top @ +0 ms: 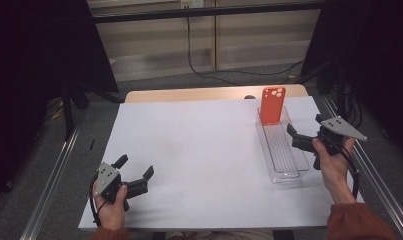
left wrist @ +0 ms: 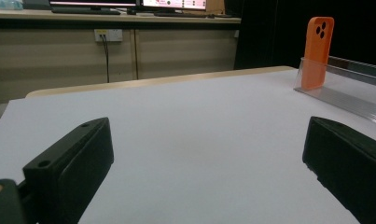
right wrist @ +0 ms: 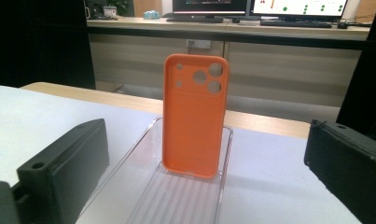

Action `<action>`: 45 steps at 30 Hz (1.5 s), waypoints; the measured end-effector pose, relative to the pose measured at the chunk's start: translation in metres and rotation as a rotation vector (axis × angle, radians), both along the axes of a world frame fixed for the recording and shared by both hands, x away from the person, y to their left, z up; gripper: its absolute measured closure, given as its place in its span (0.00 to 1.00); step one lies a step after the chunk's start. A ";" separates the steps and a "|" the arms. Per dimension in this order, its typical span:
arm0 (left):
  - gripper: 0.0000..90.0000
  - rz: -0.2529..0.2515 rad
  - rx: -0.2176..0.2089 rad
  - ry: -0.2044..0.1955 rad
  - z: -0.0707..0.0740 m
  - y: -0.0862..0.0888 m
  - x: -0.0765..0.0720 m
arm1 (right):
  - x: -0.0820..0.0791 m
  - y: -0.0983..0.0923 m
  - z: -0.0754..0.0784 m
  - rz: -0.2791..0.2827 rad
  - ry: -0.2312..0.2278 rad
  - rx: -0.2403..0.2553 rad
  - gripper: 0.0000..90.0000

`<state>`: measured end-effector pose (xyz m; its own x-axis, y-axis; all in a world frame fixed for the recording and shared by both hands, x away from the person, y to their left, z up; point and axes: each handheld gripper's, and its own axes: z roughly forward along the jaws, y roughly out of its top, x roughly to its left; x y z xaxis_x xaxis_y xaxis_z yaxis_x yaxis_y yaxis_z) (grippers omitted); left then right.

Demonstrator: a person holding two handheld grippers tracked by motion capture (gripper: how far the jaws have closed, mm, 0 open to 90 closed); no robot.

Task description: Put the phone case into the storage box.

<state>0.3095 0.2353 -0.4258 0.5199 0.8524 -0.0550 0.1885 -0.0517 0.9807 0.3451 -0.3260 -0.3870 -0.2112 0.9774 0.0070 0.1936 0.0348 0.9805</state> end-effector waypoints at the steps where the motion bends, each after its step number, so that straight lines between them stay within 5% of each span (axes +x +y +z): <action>1: 0.02 0.000 0.000 0.001 0.000 0.000 0.000 | -0.002 0.000 0.000 0.000 0.000 0.000 0.00; 45: 0.02 0.025 -0.011 0.012 -0.001 0.005 -0.004 | -0.081 0.003 -0.028 0.011 -0.023 0.024 0.00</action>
<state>0.3052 0.2399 -0.4263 0.4980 0.8643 -0.0700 0.2010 -0.0365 0.9789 0.2643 -0.3233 -0.4155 -0.2227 0.9746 0.0250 0.1707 0.0137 0.9852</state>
